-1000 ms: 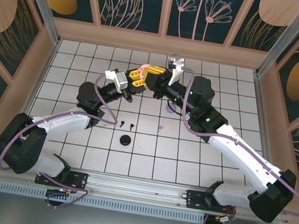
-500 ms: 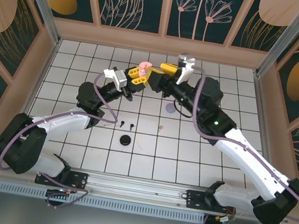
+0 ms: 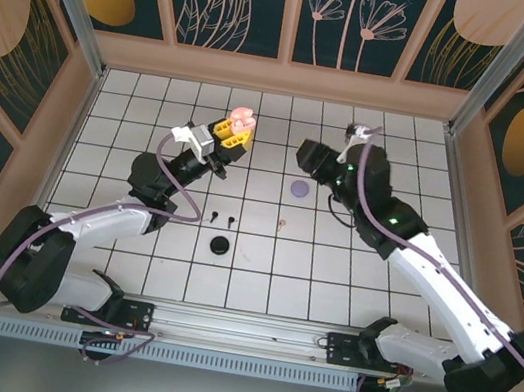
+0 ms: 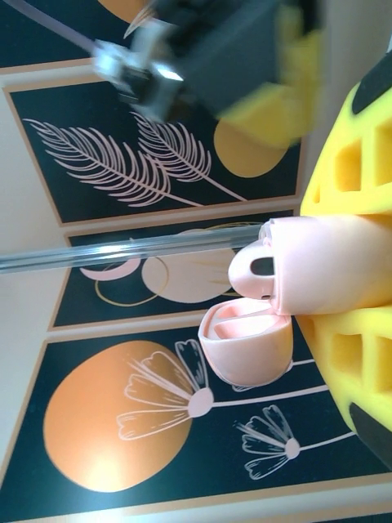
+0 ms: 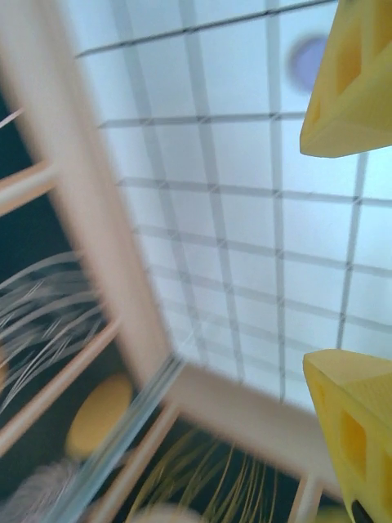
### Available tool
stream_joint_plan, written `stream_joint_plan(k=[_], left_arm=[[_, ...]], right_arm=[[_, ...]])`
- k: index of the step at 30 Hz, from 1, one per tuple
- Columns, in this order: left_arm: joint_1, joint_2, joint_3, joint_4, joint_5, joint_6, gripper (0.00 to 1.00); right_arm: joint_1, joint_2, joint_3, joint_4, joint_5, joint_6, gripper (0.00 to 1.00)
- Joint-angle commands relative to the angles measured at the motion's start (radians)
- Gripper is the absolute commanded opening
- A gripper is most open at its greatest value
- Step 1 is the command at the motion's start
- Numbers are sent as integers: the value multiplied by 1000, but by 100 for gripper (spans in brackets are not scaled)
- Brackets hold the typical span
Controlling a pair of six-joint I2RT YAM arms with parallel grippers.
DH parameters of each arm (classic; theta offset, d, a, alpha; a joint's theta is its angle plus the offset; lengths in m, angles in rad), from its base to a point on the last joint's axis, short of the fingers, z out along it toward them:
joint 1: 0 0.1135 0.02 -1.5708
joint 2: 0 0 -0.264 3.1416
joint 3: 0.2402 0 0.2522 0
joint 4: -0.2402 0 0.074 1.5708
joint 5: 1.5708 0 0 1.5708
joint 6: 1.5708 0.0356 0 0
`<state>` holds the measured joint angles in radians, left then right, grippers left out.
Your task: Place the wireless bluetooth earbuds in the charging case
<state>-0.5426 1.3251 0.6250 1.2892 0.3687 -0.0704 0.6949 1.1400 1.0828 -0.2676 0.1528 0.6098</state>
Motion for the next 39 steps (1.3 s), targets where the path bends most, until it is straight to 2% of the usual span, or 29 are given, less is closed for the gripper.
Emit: stream_joint_plan(k=[1, 7, 17, 25, 39], left_arm=[[-5, -54, -16, -3, -29, 27, 0], [-5, -76, -42, -1, -35, 19, 0], [-5, -102, -75, 8, -54, 30, 0], [-5, -107, -93, 35, -59, 20, 0], [-5, -112, -102, 47, -58, 18, 0]], right_arm=[[-1, 67, -66, -132, 14, 116, 63], [13, 262, -77, -187, -11, 213, 59], [62, 606, 106, -292, 11, 272, 53], [72, 683, 134, -313, 13, 289, 41], [89, 749, 166, -329, 17, 288, 37]])
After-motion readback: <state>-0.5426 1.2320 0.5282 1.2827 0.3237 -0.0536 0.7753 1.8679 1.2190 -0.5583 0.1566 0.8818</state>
